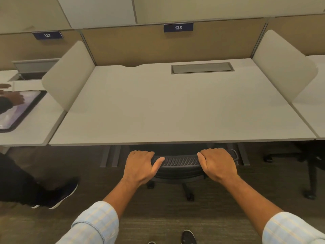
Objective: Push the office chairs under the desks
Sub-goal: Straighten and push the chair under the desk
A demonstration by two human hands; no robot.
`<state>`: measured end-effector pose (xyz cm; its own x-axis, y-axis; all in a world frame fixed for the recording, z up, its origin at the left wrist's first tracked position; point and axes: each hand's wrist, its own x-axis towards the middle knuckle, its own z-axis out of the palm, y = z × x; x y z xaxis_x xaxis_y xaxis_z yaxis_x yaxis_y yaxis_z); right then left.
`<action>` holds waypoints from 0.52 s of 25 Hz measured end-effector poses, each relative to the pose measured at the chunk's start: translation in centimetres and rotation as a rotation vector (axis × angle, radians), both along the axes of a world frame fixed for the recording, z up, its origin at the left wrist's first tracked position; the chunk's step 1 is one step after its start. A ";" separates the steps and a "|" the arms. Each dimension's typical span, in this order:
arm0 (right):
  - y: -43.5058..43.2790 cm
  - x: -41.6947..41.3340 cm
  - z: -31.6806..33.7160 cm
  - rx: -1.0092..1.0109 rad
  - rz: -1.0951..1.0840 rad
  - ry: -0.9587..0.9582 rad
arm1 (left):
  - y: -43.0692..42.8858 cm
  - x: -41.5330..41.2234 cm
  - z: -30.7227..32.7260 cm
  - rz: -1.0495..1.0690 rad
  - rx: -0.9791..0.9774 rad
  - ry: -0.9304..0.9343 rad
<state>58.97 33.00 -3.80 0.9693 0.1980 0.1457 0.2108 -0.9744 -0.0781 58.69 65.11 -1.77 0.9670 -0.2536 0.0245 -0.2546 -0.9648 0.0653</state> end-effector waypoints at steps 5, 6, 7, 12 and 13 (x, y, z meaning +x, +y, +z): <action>2.1 -1.2 -0.3 -0.001 -0.017 -0.001 | 2.1 -0.5 -0.6 -0.005 0.003 -0.009; 2.4 -1.1 -0.2 -0.001 -0.021 -0.006 | 2.2 -0.2 -0.7 -0.008 0.005 -0.023; 2.6 -0.9 0.0 0.001 -0.027 -0.013 | 2.4 0.3 -0.6 -0.010 0.005 -0.037; 2.7 0.7 1.0 -0.021 -0.067 -0.001 | 2.5 2.4 -1.0 0.001 -0.032 -0.070; 2.6 0.8 1.0 -0.027 -0.071 0.005 | 2.5 2.5 -1.3 -0.002 -0.036 -0.082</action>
